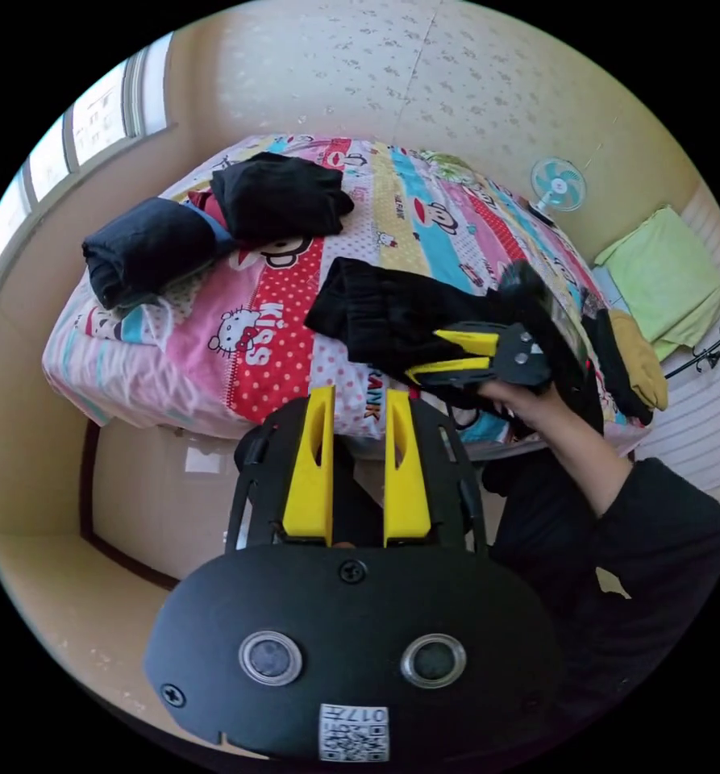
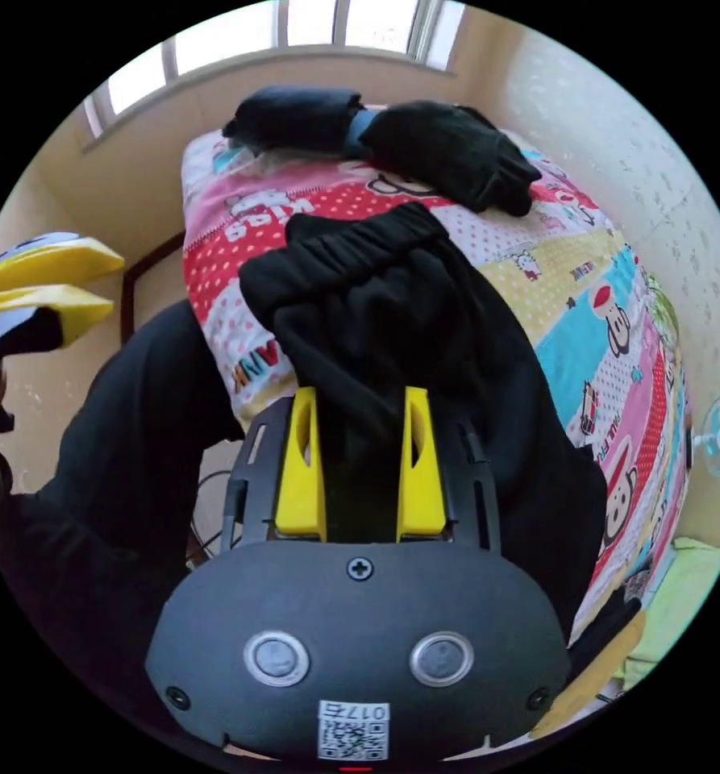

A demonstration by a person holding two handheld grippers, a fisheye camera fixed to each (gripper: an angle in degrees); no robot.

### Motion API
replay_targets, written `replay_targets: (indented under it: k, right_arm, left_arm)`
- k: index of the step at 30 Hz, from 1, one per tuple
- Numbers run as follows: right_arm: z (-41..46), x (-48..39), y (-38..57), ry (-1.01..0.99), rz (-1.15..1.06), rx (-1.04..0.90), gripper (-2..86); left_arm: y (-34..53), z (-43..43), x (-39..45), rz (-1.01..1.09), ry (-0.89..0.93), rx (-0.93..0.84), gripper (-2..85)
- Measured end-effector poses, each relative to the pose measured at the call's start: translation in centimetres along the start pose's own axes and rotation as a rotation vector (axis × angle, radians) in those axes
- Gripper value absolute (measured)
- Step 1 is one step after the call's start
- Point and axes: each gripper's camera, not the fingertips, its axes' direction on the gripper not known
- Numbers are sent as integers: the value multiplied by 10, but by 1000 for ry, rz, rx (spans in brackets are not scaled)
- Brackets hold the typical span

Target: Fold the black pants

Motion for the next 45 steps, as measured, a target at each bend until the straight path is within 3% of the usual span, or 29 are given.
replay_targets:
  k: [4,7,13,15,17,18,21,25,28,30,34,38,40,41,43,45]
  right_arm:
    - [-51,18,7,-84,163,177,77]
    - [-108,16,20,-2,188,307,76]
    - [-212,4,40,46,171,472,74]
    - [-232,6,43,28,208,492,75]
    - [-246,12,45,23,246,503,75]
    - [-253,20,47,2,292,515,75]
    - [-270,37,53,-90,415,569,76]
    - [-289,13,44,-34,439,591,76]
    - [-299,-18,41,-72,449,572,76]
    - [-307,-33,54,-118,488,599,76]
    - [-333,-38,85,-277,483,567,75]
    - [-382,-28,115,-433,404,619,65]
    - [-447,-26,150,-453,357,775,57]
    - [-466,-29,160,-417,354,813,56]
    - [-544,-47,195,-161,364,965,54]
    - [-606,-64,212,-21,317,1070,53]
  left_arm:
    - [5,-5,-17,-11,36,2,101]
    - [5,2,-34,-30,122,3,128]
    - [-1,47,-78,-123,467,72,178]
    - [-5,62,-85,-125,908,76,164]
    - [0,71,-87,-157,1205,75,158]
    - [8,69,-89,-178,1266,83,161]
    - [34,42,-84,-121,1267,113,168]
    - [53,-3,-64,-52,1237,196,175]
    - [55,-19,-65,-177,1205,293,173]
    - [64,-17,-83,-398,1249,377,148]
    - [78,-50,-89,-382,1166,532,80]
    - [71,-134,-76,-128,1088,694,63]
    - [74,-185,-68,-65,971,744,63]
    - [78,-223,-61,17,903,788,63]
    - [88,-281,-46,166,860,875,63]
    - [90,-360,-16,444,823,912,64]
